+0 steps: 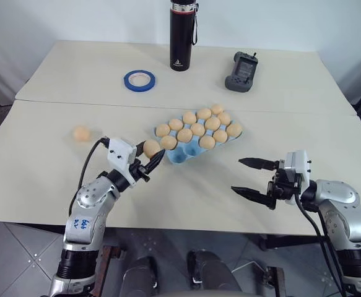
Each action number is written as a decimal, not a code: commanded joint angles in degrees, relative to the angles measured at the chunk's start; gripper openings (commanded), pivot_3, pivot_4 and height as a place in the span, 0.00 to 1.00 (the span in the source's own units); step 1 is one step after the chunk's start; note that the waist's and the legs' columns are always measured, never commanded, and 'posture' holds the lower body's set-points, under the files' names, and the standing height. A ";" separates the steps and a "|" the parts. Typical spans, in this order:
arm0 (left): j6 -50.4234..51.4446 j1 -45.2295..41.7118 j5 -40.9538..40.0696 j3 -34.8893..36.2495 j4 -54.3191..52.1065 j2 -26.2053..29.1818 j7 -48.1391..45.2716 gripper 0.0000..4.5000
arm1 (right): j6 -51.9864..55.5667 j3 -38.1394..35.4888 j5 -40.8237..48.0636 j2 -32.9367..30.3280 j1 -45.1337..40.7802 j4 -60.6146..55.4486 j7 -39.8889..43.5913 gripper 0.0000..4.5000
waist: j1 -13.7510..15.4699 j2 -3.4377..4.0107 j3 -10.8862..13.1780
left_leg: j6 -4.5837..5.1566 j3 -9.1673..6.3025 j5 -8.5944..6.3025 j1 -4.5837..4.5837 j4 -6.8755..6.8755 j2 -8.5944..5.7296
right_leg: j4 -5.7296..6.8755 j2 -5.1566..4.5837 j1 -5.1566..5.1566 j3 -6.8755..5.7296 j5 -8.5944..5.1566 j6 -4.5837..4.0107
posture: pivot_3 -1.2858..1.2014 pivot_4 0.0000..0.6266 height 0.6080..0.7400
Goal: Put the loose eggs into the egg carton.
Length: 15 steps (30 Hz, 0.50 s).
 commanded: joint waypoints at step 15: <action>-8.78 -16.94 5.34 -8.51 18.91 -9.73 0.48 0.48 | -1.04 -0.52 -0.10 0.52 -0.36 -1.60 -1.45 1.00 | 0.15 0.00 0.00 | -0.01 -0.01 0.07 0.01 0.05 -0.07 | -0.03 0.02 0.03 0.04 0.05 0.08 | 0.52 0.24 1.00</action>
